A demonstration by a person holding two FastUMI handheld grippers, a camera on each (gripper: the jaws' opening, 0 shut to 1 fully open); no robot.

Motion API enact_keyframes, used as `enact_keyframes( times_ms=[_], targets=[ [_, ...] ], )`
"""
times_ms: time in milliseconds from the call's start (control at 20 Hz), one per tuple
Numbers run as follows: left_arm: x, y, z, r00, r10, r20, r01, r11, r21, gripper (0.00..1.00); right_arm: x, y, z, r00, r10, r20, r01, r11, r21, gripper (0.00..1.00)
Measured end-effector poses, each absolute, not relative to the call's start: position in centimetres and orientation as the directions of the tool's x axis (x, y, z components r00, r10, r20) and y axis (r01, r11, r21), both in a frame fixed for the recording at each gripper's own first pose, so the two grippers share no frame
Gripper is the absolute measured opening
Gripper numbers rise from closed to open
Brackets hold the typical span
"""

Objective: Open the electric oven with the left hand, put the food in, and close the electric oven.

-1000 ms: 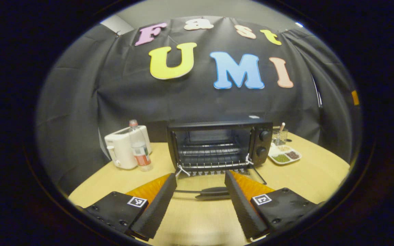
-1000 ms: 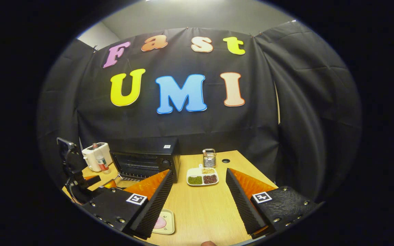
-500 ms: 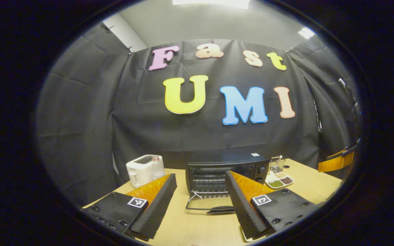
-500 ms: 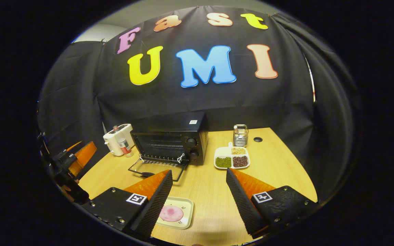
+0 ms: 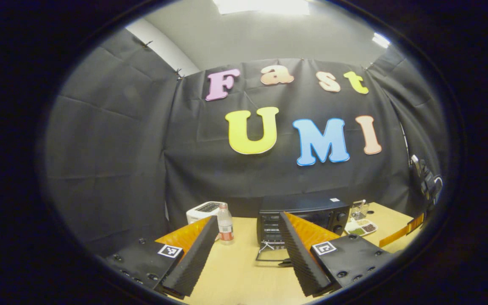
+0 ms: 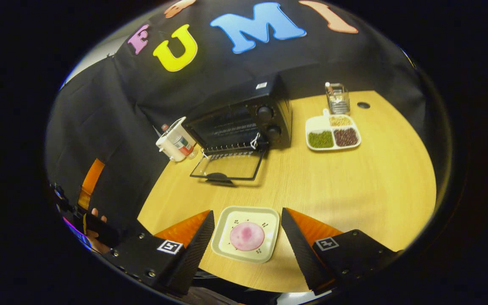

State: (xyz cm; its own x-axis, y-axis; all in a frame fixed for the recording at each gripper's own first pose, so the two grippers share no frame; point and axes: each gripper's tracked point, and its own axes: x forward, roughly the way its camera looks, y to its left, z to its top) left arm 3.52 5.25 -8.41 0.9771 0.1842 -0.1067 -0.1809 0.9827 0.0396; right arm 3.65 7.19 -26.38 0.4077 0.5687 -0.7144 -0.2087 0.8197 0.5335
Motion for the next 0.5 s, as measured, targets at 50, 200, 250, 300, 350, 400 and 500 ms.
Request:
enact_keyframes(
  times_ms=[50,200,250,300,350,400,500],
  targets=[
    [3.1,5.7,-8.5,0.974,0.200,-0.108,-0.196,0.980,0.038,1.00,3.0,7.4,-27.1,0.366,0.588,-0.722,-0.189,0.806,0.561,0.98],
    [1.7,7.1,-8.3,0.965,0.239,-0.105,-0.236,0.971,0.038,1.00,2.2,7.2,-29.7,0.270,0.606,-0.748,-0.121,0.792,0.598,0.98],
    [1.1,7.5,-8.2,0.963,0.251,-0.101,-0.248,0.968,0.042,1.00,1.8,7.1,-30.6,0.235,0.614,-0.753,-0.100,0.786,0.610,0.98],
    [0.5,8.1,-8.1,0.959,0.265,-0.097,-0.262,0.964,0.049,1.00,1.5,7.1,-31.2,0.198,0.624,-0.756,-0.081,0.779,0.622,0.98],
    [-0.1,8.6,-8.0,0.955,0.281,-0.094,-0.277,0.959,0.055,1.00,1.3,7.3,-32.1,0.176,0.626,-0.760,-0.059,0.777,0.626,0.98],
    [-0.6,9.2,-7.9,0.950,0.297,-0.095,-0.293,0.955,0.053,1.00,1.1,7.1,-32.9,0.154,0.624,-0.766,-0.044,0.779,0.626,0.97],
    [-1.4,10.1,-7.9,0.941,0.324,-0.098,-0.322,0.946,0.038,1.00,0.5,6.9,-34.0,0.108,0.624,-0.774,-0.031,0.780,0.625,0.96]
  ],
)
